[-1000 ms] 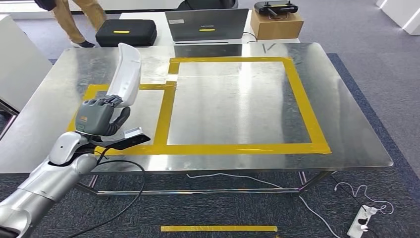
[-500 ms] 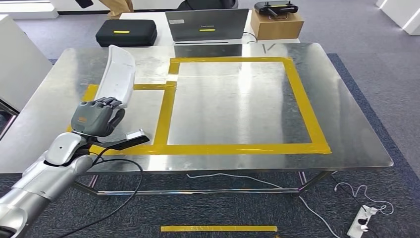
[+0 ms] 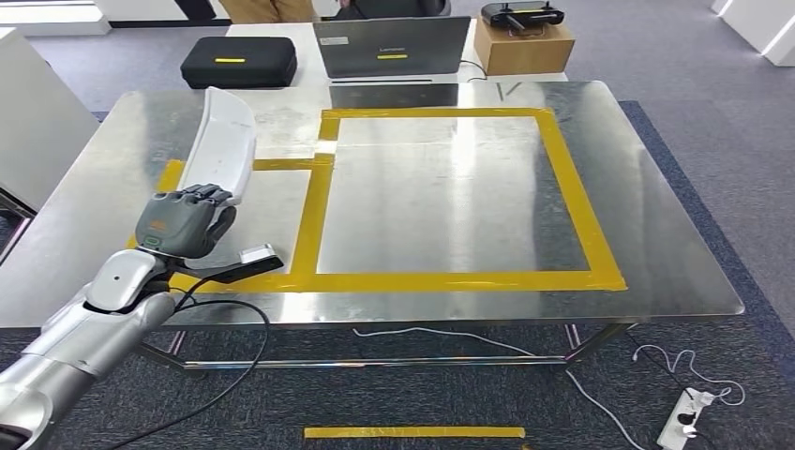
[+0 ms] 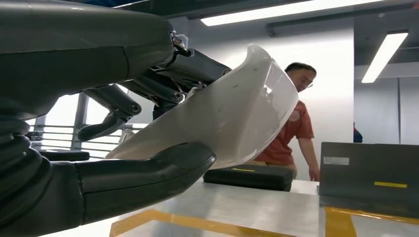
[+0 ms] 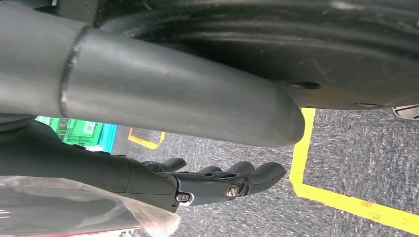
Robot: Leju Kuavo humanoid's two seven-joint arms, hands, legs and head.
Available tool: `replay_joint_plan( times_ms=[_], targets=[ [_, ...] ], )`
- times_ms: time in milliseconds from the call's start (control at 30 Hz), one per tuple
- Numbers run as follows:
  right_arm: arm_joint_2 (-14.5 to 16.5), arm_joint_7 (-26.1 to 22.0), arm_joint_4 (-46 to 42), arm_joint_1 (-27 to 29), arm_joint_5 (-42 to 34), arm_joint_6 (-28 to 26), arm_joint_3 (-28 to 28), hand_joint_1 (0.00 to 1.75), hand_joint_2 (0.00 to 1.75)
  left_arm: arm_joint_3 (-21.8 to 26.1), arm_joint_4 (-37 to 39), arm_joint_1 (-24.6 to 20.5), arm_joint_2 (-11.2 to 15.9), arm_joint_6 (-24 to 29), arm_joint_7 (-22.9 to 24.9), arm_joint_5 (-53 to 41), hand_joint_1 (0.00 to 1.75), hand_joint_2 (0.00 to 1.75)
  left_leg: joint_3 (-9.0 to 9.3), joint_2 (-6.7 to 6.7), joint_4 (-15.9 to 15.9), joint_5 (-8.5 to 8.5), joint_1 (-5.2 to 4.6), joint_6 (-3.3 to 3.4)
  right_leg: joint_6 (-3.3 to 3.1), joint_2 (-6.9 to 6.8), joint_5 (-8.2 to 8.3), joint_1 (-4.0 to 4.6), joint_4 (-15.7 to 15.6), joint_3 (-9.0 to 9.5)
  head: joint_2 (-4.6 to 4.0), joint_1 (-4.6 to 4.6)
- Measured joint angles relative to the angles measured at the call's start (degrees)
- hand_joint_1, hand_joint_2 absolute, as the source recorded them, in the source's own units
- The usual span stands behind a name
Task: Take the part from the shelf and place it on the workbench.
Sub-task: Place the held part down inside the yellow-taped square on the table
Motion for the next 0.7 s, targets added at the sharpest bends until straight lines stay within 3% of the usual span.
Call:
replay_joint_plan(
  times_ms=[100,233,367,700],
  targets=[
    [0.0,-0.1,0.0,0.0,-0.2,-0.1,0.0,0.00,0.00,-0.3,0.1,-0.1,0.0,-0.7,0.0,-0.2,0.00,1.75,0.00,0.00,0.0,0.00,0.00,0.00,0.00,0.00,0.00,0.00,0.0,0.00,-0.01,0.00],
    [0.0,-0.1,0.0,0.0,-0.4,-0.1,0.0,0.00,0.00,-0.8,0.2,-0.6,0.0,-1.7,0.0,0.0,0.00,1.75,0.00,0.00,0.0,0.00,0.00,0.00,0.00,0.00,0.00,0.00,0.0,0.01,-0.01,0.00],
    [0.0,-0.4,0.0,0.0,-0.6,-0.1,0.1,0.00,0.00,-1.3,0.4,-1.4,0.0,-4.8,-0.3,2.4,0.00,0.00,0.00,0.00,0.0,0.00,0.00,0.00,0.00,0.00,0.00,0.00,0.0,0.01,0.00,0.00],
    [0.0,-0.6,0.0,-0.1,-1.3,-0.1,0.4,0.00,0.00,-1.7,0.9,-2.2,-0.1,-6.6,-1.4,5.2,0.00,0.00,0.00,0.00,0.0,0.00,0.00,0.00,0.00,0.00,0.00,0.00,0.0,0.01,-0.01,0.00]
  ],
)
